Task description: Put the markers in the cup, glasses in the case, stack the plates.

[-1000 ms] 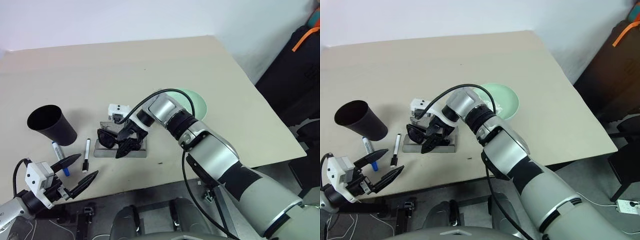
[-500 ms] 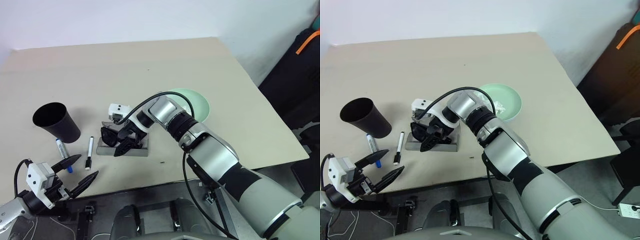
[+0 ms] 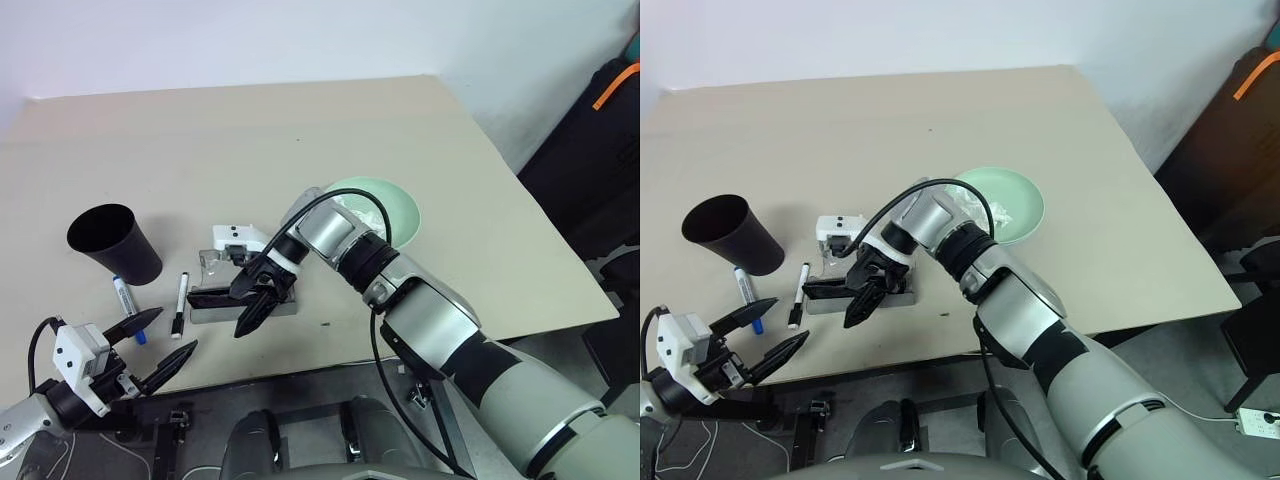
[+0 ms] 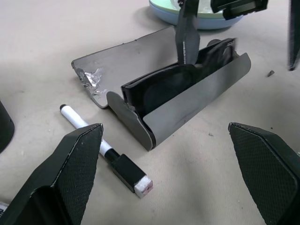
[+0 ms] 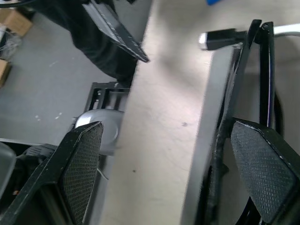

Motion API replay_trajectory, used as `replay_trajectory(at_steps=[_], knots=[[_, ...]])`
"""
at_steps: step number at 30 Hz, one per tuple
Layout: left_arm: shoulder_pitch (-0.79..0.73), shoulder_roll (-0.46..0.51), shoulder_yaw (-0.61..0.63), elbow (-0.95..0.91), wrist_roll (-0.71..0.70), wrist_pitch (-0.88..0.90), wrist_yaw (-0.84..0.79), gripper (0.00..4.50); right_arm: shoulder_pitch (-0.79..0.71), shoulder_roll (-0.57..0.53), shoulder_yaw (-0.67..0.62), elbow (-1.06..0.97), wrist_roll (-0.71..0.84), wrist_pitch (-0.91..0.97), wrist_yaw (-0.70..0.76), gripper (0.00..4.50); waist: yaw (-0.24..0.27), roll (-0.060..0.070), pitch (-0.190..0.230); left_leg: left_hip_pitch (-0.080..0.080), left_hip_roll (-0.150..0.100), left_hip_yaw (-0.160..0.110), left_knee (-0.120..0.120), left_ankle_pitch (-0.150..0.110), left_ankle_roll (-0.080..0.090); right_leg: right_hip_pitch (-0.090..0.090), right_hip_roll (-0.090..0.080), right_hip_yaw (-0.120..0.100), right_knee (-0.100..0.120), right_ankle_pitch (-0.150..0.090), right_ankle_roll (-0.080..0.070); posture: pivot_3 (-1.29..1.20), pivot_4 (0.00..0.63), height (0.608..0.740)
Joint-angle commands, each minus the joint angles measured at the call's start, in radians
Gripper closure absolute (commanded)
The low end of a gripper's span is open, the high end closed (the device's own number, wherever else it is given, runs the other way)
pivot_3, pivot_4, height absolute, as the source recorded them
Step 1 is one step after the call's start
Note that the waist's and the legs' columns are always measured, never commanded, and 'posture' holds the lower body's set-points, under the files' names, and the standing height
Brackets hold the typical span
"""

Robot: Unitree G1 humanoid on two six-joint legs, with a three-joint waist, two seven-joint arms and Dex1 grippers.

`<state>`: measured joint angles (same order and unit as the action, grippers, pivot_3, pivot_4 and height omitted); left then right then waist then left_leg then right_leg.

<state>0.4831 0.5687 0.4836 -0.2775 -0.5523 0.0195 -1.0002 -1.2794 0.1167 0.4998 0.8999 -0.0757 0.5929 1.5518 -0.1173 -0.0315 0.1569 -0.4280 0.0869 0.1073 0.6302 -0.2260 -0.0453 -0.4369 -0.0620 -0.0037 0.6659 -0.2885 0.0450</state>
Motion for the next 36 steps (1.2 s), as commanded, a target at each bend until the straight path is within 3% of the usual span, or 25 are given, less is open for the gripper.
replay_trajectory(at_steps=[1,10,15,22,31,36], knots=[[0.0,0.01,0.001,-0.011,-0.001,-0.009,-0.005,0.0,-0.05,0.01,-0.051,0.035,0.013,-0.028,-0.067,0.11,0.0,0.0,0.0,0.0,0.0,0.0,0.0,0.0,0.0,0.0,0.0,0.0,0.0,0.0,0.0,0.0,0.15,0.726],[0.001,0.009,0.002,-0.004,0.001,-0.015,-0.012,0.0,-0.049,-0.002,-0.086,0.047,0.024,-0.121,-0.095,0.11,0.0,-0.001,-0.001,0.0,0.0,0.0,0.0,0.0,0.001,0.0,0.001,0.0,0.0,0.0,0.0,0.0,0.15,0.726],[0.002,0.012,0.009,-0.011,-0.005,-0.01,-0.011,0.0,-0.078,-0.012,-0.218,0.03,0.112,-0.087,-0.16,0.11,0.001,-0.002,-0.001,0.0,0.0,0.0,0.0,0.0,0.001,0.0,0.001,0.0,0.0,0.0,0.0,0.0,0.15,0.726],[0.004,0.013,0.018,-0.014,-0.012,-0.006,-0.007,0.0,-0.072,-0.008,-0.374,0.068,0.152,-0.258,-0.477,0.11,0.0,-0.002,-0.001,0.0,0.0,0.0,0.0,0.0,0.001,0.0,0.0,0.0,0.0,0.0,0.0,0.0,0.15,0.726],[-0.014,0.019,0.001,-0.028,-0.009,0.014,0.008,0.0,-0.102,-0.019,-0.435,0.211,0.14,-0.315,-0.657,0.04,0.0,-0.003,-0.001,0.0,0.0,0.0,0.0,0.001,0.001,0.0,0.001,0.0,0.0,0.0,0.0,0.0,0.15,0.726],[-0.023,0.025,0.005,-0.043,-0.013,0.033,0.015,0.0,-0.14,-0.026,-0.472,0.306,0.148,-0.226,-0.753,0.21,0.0,-0.003,-0.001,0.0,0.0,0.0,0.0,0.001,0.002,0.001,0.001,0.0,0.0,0.0,0.001,0.0,0.15,0.726]])
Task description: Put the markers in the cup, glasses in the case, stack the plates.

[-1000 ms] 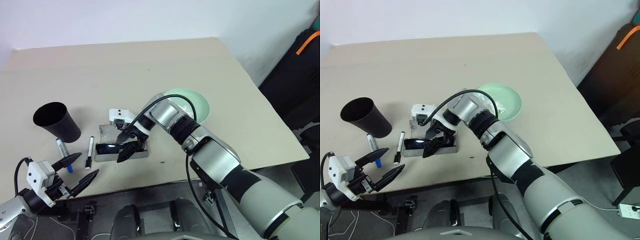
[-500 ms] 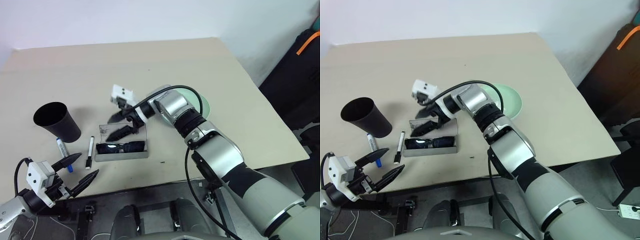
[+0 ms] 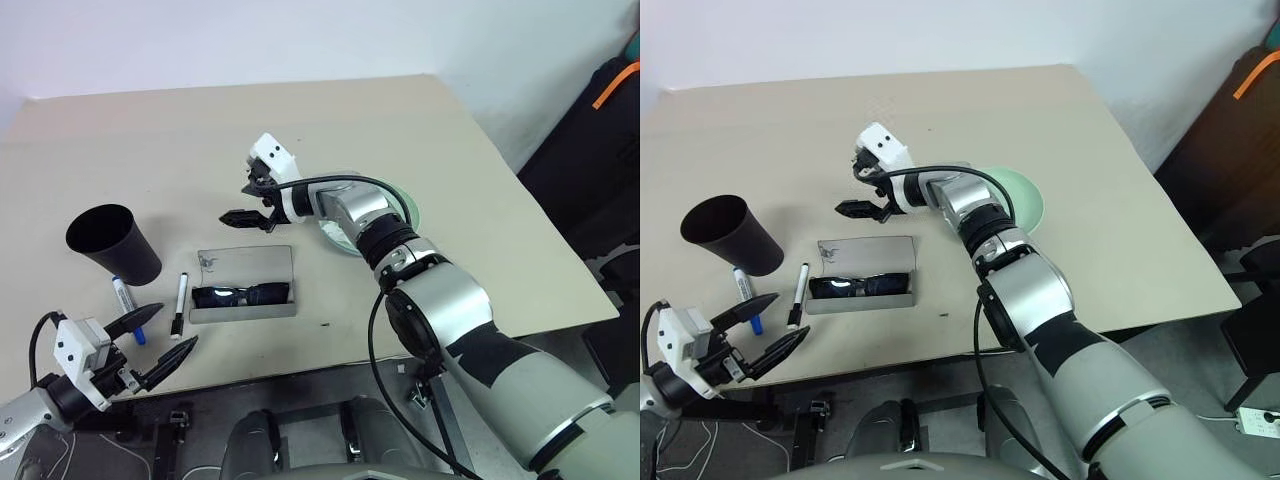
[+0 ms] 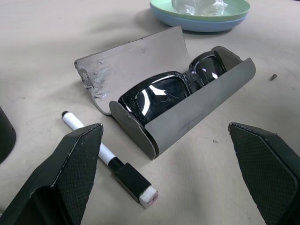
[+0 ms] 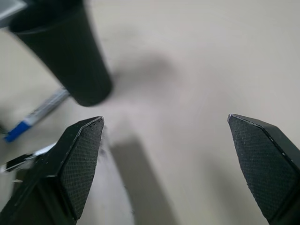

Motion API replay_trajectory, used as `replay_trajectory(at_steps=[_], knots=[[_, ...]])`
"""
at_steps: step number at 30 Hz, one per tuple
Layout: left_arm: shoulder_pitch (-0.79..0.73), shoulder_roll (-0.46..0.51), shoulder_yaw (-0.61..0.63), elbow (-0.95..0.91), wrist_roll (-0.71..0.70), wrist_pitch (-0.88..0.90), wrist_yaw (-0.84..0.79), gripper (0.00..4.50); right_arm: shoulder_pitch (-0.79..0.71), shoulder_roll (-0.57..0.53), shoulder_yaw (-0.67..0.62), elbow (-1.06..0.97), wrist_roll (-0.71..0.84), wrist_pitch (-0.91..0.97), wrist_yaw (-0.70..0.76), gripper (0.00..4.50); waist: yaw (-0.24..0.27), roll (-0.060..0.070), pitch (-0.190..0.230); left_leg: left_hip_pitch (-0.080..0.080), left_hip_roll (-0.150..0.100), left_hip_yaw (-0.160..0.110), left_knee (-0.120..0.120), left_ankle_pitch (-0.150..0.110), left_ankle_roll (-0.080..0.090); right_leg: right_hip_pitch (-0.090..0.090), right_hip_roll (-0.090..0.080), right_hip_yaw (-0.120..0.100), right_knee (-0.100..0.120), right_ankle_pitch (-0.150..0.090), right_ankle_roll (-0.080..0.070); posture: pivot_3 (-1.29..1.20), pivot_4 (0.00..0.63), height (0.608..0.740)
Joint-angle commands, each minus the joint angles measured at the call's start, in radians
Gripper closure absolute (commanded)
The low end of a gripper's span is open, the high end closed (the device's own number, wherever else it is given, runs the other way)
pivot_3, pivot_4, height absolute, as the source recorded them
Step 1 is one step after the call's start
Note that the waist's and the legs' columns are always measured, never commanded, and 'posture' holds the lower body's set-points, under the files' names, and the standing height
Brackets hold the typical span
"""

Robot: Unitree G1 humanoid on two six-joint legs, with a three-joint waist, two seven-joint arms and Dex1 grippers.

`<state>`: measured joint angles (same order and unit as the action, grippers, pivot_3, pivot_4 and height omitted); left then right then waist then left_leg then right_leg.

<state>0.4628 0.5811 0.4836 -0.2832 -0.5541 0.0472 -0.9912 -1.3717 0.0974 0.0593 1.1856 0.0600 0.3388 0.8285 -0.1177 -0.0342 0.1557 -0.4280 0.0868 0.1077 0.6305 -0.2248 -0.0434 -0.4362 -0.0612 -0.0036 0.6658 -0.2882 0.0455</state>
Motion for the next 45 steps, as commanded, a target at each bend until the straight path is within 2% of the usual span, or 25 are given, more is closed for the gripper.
replay_trajectory(at_steps=[1,2,9,14,18,25,29,32,39,45], knots=[[-0.003,0.013,0.006,-0.039,-0.012,0.008,0.007,0.0,-0.048,-0.01,-0.031,0.025,0.008,0.026,-0.025,0.42,0.0,0.0,0.0,0.0,0.0,0.0,0.0,0.0,0.0,0.0,0.0,0.0,0.0,0.0,0.0,0.0,0.15,0.726],[-0.004,0.014,0.006,-0.039,-0.012,0.009,0.008,0.0,-0.043,-0.013,-0.023,0.028,-0.001,0.022,-0.013,0.59,0.0,0.0,0.0,0.0,0.0,0.0,0.0,0.0,0.0,0.0,0.0,0.0,0.0,0.0,0.0,0.0,0.15,0.726],[-0.012,0.016,0.008,-0.036,-0.013,0.014,0.009,0.0,-0.013,-0.021,-0.039,0.058,-0.007,0.004,-0.006,3.0,0.001,0.0,0.0,0.0,0.0,0.0,0.0,0.0,0.001,0.0,0.001,0.0,0.0,0.0,0.001,0.0,0.15,0.726],[-0.009,0.011,0.018,-0.032,-0.024,0.01,0.006,0.0,-0.002,-0.021,-0.034,0.078,-0.027,0.02,-0.033,3.0,0.001,0.0,0.0,0.0,0.0,0.0,0.0,0.0,0.001,0.001,0.001,0.0,0.0,0.0,0.001,0.0,0.15,0.726],[0.004,0.013,0.036,-0.015,-0.028,-0.003,-0.008,0.0,0.049,-0.027,0.061,0.067,-0.108,-0.026,0.073,3.0,0.001,0.0,0.0,0.0,0.0,0.0,0.0,0.0,0.001,0.001,0.002,0.0,0.0,0.0,0.001,0.0,0.15,0.726],[0.002,0.015,0.041,0.002,-0.024,-0.013,-0.017,0.0,0.092,-0.042,0.116,0.006,-0.131,-0.013,0.252,3.0,0.003,0.0,0.0,0.001,0.001,0.0,0.001,0.001,0.001,0.002,0.004,0.0,0.0,0.0,0.001,0.0,0.15,0.726],[0.005,0.015,0.046,0.009,-0.021,-0.02,-0.019,0.0,0.157,-0.068,0.16,-0.17,-0.108,0.061,0.403,3.0,0.016,0.0,0.0,0.001,0.001,0.0,0.001,0.001,0.001,0.002,0.005,0.0,0.0,0.0,0.001,0.0,0.15,0.726],[0.01,0.016,0.047,-0.003,-0.022,-0.013,-0.013,0.0,0.243,-0.087,0.211,-0.34,-0.103,0.147,0.456,3.0,0.024,0.0,0.0,0.001,0.002,0.0,0.001,0.001,0.001,0.002,0.005,0.0,0.0,0.0,0.001,0.0,0.15,0.726],[-0.002,0.028,0.062,-0.003,-0.034,-0.001,-0.007,0.0,0.396,-0.118,0.284,-0.635,-0.085,0.251,0.435,3.0,0.023,0.0,0.0,0.002,0.002,0.0,0.001,0.0,0.001,0.002,0.004,0.0,0.0,0.0,0.001,0.0,0.15,0.726],[0.005,0.007,0.115,-0.024,-0.089,0.033,0.034,0.0,0.467,-0.135,0.294,-0.751,-0.061,0.186,0.39,3.0,0.023,0.0,0.0,0.002,0.002,0.0,0.001,0.001,0.001,0.002,0.005,0.0,0.0,0.0,0.001,0.0,0.15,0.726]])
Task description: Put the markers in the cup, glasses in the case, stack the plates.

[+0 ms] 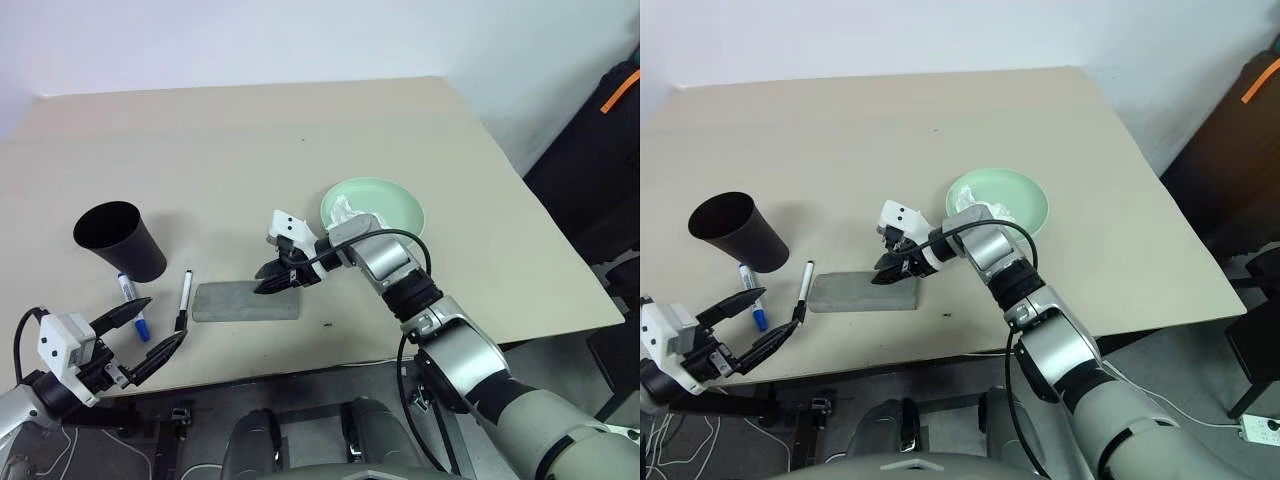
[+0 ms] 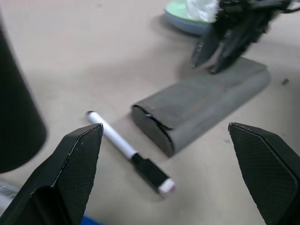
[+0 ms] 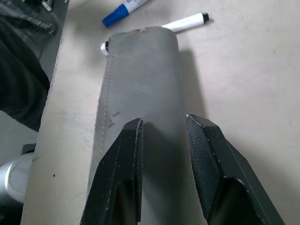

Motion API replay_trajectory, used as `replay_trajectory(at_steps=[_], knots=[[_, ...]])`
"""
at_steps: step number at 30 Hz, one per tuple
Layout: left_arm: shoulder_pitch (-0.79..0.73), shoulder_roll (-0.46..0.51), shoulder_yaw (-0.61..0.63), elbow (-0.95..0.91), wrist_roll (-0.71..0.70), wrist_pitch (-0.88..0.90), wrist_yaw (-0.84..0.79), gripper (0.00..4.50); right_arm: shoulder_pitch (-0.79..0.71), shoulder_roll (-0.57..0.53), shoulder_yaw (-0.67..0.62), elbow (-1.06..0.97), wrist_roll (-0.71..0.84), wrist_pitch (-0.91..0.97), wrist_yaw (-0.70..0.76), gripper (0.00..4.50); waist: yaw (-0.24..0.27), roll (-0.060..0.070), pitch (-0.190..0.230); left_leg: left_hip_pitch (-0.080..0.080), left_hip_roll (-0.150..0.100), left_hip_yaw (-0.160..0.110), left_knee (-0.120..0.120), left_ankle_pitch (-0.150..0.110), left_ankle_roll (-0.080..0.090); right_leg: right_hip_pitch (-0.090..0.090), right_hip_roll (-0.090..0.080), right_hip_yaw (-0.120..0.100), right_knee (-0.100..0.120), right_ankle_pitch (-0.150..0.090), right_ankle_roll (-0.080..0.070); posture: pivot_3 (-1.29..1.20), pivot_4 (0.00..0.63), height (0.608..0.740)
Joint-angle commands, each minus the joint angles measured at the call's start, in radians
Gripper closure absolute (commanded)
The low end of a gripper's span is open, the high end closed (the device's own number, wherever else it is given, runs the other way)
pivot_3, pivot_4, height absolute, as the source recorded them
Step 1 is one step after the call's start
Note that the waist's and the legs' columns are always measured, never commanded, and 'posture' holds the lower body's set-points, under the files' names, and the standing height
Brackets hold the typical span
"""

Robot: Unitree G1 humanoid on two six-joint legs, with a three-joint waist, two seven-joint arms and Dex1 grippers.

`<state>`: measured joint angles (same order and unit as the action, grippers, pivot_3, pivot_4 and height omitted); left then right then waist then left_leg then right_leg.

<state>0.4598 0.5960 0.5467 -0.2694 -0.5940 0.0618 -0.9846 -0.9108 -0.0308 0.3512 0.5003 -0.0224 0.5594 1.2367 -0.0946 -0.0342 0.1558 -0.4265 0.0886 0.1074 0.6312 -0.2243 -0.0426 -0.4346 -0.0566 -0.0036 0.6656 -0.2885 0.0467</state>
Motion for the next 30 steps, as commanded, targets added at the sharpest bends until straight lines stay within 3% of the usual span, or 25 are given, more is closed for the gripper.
replay_trajectory(at_steps=[1,9,19,30], knots=[[0.014,-0.013,0.061,-0.05,-0.066,0.036,0.044,0.0,0.011,-0.009,0.004,-0.07,0.023,-0.04,-0.026,3.0,0.0,0.0,0.0,0.0,0.0,0.0,0.0,0.0,0.0,0.0,0.0,0.0,0.0,0.0,0.0,0.0,0.15,0.726],[0.111,-0.029,0.171,-0.158,-0.202,0.211,0.187,0.0,0.052,-0.031,0.0,-0.082,0.044,-0.08,-0.068,3.0,0.001,-0.001,0.0,0.0,0.0,0.0,0.001,0.0,0.0,0.0,0.0,0.0,0.0,0.0,0.0,0.0,0.15,0.726],[0.081,-0.031,0.217,-0.281,-0.237,0.483,0.57,0.0,0.051,-0.065,-0.023,-0.117,0.109,-0.116,-0.048,3.0,0.002,-0.001,0.0,0.001,-0.001,-0.001,0.002,0.0,0.0,0.002,0.002,0.0,0.0,0.0,0.001,0.0,0.15,0.726],[-0.114,0.014,0.181,-0.323,-0.266,0.787,0.928,0.0,0.045,-0.089,-0.005,-0.069,0.086,-0.195,-0.094,3.0,0.006,-0.002,0.0,0.001,0.0,-0.005,0.002,0.001,-0.001,0.003,0.007,0.0,0.001,0.001,0.002,0.0,0.15,0.726]])
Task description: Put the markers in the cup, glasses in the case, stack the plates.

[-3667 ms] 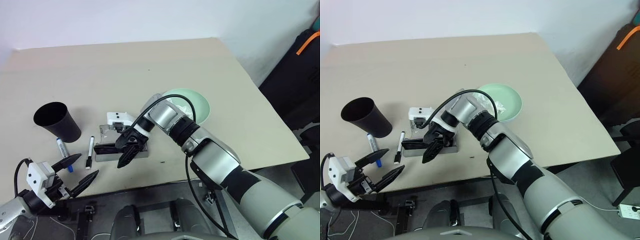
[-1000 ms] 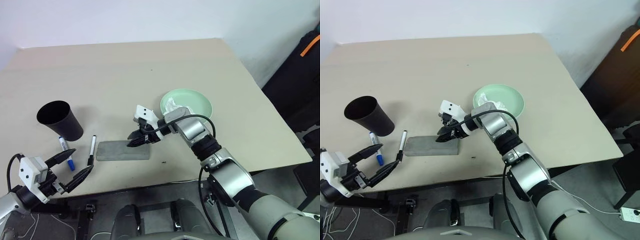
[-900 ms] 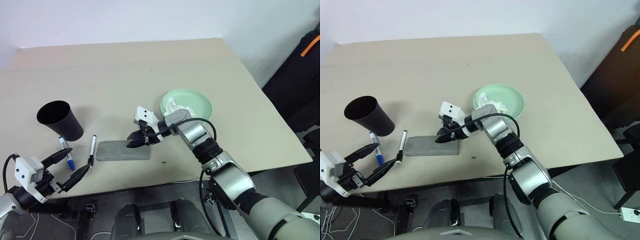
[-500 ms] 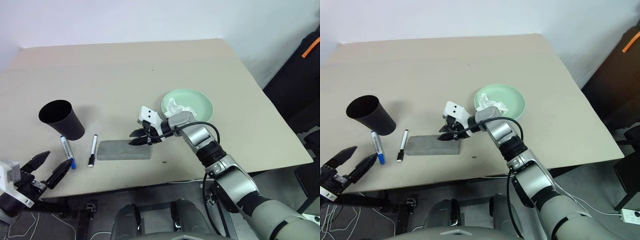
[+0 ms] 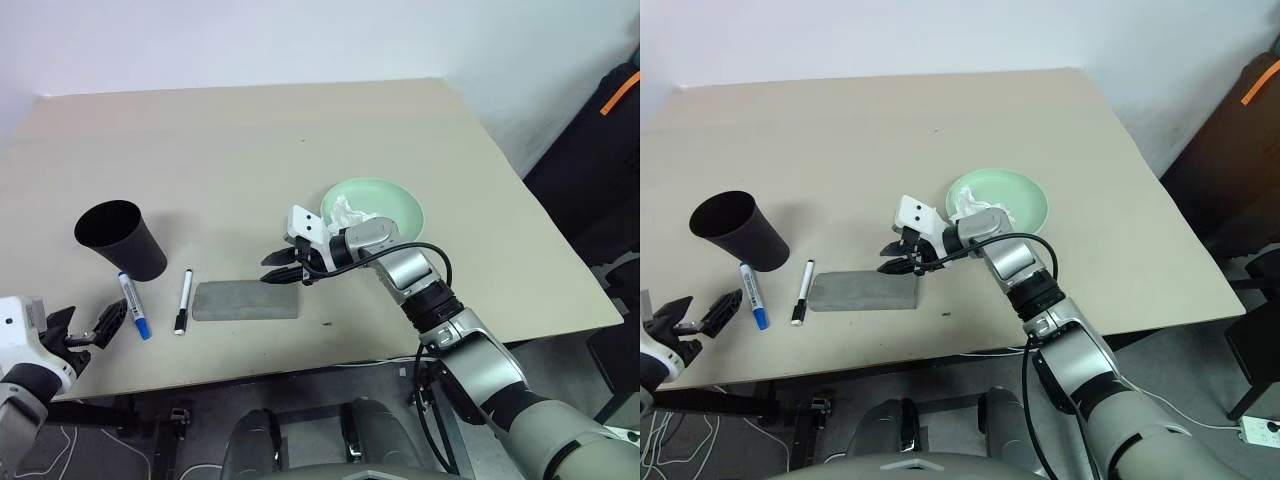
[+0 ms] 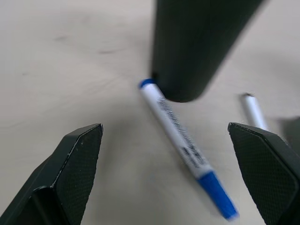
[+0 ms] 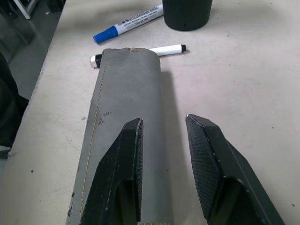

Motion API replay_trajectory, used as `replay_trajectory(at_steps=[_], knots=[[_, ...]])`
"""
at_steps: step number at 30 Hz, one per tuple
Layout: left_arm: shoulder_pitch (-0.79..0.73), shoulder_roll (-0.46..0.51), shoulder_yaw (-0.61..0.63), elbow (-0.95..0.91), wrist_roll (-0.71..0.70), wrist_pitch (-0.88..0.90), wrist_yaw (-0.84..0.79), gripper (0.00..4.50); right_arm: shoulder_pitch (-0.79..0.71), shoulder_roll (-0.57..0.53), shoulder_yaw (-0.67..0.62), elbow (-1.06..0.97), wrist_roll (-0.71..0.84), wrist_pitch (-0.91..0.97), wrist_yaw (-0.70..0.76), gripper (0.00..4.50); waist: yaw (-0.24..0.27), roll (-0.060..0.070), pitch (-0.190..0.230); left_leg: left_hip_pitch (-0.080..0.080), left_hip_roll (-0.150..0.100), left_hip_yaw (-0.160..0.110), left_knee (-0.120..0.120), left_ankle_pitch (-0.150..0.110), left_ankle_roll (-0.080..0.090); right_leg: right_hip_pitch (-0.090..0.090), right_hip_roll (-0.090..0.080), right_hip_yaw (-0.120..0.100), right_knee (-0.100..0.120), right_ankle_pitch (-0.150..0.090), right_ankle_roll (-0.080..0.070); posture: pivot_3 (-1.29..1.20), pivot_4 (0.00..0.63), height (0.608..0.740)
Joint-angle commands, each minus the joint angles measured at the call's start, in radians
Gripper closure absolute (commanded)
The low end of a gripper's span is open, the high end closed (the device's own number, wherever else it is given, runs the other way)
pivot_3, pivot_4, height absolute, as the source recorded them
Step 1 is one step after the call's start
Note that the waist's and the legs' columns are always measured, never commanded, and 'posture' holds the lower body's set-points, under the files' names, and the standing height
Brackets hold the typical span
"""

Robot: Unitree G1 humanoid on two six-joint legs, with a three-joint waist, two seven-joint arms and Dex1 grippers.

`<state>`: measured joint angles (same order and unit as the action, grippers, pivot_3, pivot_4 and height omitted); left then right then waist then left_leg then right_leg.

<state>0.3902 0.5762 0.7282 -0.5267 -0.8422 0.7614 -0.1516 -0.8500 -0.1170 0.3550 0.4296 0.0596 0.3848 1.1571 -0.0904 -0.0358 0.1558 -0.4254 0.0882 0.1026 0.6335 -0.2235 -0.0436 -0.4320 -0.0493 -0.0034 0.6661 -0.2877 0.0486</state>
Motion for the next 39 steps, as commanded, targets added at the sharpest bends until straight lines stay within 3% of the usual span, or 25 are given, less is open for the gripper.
replay_trajectory(at_steps=[1,12,30,33,39], knots=[[-0.064,0.044,-0.008,-0.072,-0.016,0.124,0.126,0.0,-0.018,-0.004,-0.012,0.006,0.006,-0.021,-0.018,3.0,0.006,0.0,0.0,0.0,0.0,0.0,0.0,0.0,0.0,0.0,0.0,0.0,0.0,0.0,0.0,0.0,0.15,0.726],[-0.295,0.059,-0.051,-0.05,0.01,0.451,0.353,0.0,-0.037,-0.009,-0.027,0.066,0.004,-0.053,-0.072,3.0,0.026,-0.001,0.0,0.0,0.0,0.0,0.0,0.001,-0.001,0.0,0.001,0.001,0.0,0.0,0.0,0.0,0.15,0.726],[-0.485,-0.037,-0.094,-0.008,0.153,0.69,0.384,0.0,-0.066,-0.018,-0.043,0.159,-0.013,-0.094,-0.133,3.0,0.027,-0.001,0.0,0.0,0.0,0.0,0.0,0.002,-0.003,0.0,0.001,0.001,0.0,0.002,0.004,0.0,0.15,0.726],[-0.491,-0.019,-0.095,-0.01,0.149,0.724,0.323,0.61,-0.069,-0.016,-0.041,0.175,-0.019,-0.096,-0.145,3.06,0.026,-0.001,0.0,0.0,0.0,0.0,0.0,0.002,-0.003,0.0,0.001,0.001,0.0,0.002,0.004,0.0,0.15,0.726],[-0.504,-0.045,-0.073,-0.033,0.234,0.758,0.333,2.73,-0.076,-0.013,-0.04,0.203,-0.029,-0.108,-0.16,3.06,0.022,-0.001,0.0,0.0,0.0,0.0,0.0,0.002,-0.003,0.0,0.001,0.001,0.0,0.002,0.004,0.0,0.15,0.726]])
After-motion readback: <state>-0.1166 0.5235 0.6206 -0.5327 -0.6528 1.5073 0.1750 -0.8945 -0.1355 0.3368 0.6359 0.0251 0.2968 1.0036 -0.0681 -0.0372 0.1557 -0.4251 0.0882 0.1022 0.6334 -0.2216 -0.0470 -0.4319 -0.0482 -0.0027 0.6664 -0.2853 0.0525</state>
